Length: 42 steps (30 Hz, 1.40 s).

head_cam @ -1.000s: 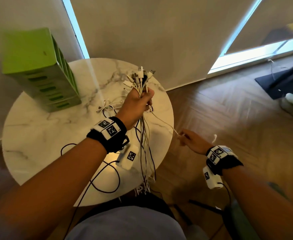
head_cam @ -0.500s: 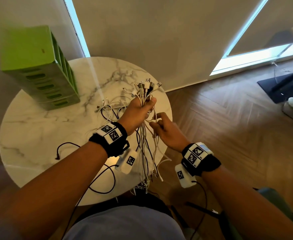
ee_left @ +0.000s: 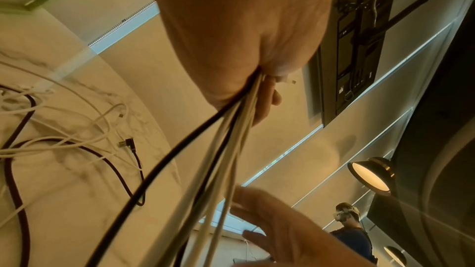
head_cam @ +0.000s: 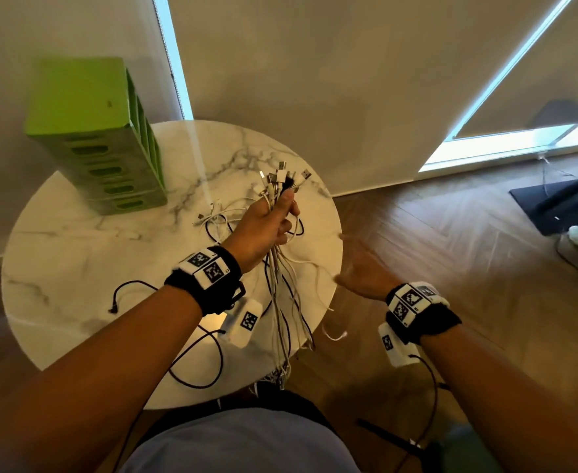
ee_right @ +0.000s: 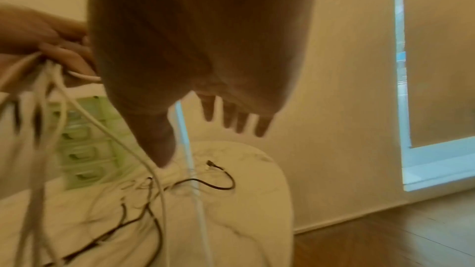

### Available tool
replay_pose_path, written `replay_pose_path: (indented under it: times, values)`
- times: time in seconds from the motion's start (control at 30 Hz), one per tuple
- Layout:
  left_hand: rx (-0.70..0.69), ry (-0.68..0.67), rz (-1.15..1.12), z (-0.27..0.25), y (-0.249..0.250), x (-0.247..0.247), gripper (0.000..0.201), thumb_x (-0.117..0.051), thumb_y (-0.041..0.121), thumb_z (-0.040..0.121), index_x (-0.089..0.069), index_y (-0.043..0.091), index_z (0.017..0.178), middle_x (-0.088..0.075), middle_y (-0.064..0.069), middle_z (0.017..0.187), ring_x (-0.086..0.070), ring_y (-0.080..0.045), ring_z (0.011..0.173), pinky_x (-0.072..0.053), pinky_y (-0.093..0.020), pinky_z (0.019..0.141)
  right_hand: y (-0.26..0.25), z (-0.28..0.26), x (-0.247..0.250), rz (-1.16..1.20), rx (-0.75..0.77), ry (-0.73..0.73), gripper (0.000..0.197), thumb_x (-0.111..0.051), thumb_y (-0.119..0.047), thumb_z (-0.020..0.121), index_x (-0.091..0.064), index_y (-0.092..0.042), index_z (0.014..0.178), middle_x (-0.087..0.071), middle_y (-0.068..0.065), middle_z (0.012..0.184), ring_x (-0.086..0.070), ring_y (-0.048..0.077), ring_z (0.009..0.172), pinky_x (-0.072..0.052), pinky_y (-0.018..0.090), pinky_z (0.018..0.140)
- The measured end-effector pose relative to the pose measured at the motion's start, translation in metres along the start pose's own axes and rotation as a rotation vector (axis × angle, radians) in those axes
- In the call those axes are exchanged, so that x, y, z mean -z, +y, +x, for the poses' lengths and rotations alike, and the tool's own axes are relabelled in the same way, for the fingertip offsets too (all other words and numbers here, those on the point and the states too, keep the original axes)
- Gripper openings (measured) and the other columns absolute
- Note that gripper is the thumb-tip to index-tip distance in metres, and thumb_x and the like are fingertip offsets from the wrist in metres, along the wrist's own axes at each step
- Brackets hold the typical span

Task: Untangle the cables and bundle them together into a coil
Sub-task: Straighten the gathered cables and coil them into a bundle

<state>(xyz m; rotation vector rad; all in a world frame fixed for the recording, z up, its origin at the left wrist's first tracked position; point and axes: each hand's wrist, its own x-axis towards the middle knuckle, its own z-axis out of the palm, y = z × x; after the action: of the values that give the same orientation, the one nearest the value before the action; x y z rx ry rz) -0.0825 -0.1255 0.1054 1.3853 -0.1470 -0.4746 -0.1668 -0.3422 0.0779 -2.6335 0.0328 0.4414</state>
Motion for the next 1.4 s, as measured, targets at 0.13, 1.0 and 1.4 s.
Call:
replay_pose_path:
  times: [0.13,1.0,1.4]
  values:
    - [-0.013,-0.01,-0.004,0.001,0.0,-0.001,0.031,-0.047,0.04,0.105,-0.059,0.016,0.089,-0.051,0.001,0.084,-0.034,-0.007,0.057,-0.029,-0.021,0.052,-0.03,0.016,-0.019,0.196,0.306,-0.067,0.052,-0.065,-0.023,0.097,-0.046,-0.016,0.145,-0.054,-0.003,0.143,-0.048,0.005,0.13,-0.03,0.003,0.103]
    - [0.043,-0.006,-0.19,0.012,0.016,0.024,0.037,-0.039,0.038,0.109,-0.036,0.02,0.076,-0.027,0.005,0.059,-0.03,-0.009,0.05,-0.026,-0.021,0.049,-0.012,0.027,0.001,0.172,-0.181,-0.29,0.071,-0.065,-0.028,0.094,-0.031,-0.016,0.156,-0.033,0.006,0.16,-0.032,0.023,0.147,-0.031,0.033,0.113]
    - [-0.256,-0.021,0.836,0.001,0.038,0.028,0.04,-0.047,0.063,0.098,-0.066,0.029,0.092,-0.065,0.0,0.083,-0.064,-0.025,0.093,-0.05,-0.043,0.091,-0.129,0.027,-0.006,0.825,0.239,0.174,0.023,-0.044,-0.008,0.1,-0.05,-0.017,0.12,-0.059,0.003,0.083,-0.058,0.021,0.068,-0.055,0.05,0.067]
